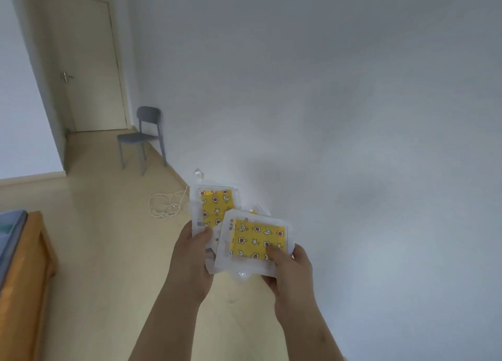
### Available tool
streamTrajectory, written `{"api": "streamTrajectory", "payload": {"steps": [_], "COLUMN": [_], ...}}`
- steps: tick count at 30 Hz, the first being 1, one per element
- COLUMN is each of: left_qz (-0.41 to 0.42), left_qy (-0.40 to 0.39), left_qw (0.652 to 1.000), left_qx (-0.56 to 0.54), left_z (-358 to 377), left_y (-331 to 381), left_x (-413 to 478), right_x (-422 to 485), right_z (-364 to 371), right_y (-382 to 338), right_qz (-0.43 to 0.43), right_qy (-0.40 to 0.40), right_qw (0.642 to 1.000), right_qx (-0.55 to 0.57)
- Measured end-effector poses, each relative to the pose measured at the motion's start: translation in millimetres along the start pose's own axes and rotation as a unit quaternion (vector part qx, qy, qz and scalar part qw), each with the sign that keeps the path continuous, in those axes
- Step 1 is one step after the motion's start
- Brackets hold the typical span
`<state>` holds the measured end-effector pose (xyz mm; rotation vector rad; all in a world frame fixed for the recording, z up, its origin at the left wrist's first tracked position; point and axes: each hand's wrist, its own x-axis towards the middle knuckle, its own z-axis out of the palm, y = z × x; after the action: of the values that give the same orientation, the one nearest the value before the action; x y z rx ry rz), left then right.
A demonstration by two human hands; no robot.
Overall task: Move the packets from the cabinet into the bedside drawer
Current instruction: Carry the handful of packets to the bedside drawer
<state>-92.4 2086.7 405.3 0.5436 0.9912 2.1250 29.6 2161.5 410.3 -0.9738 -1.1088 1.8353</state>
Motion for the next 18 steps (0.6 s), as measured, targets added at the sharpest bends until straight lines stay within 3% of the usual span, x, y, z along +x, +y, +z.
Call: {"api": "streamTrajectory", "payload": {"steps": [6,18], "left_qz": [-0.024,0.028], "left_qy": [0.057,0.228], "left_qw": [0.998,0.971], "left_qx": [0.033,0.061], "left_z": [-39,-139], "left_y": [23,71], "left_x": [92,314], "right_x": [94,307], "right_z": [71,251], "right_y": [11,30], "right_qz": [0.027,0.046], "right_qy": [-0.021,-0.169], "right_qw": [0.999,0.983], "right_qx": [0.007,-0.059]}}
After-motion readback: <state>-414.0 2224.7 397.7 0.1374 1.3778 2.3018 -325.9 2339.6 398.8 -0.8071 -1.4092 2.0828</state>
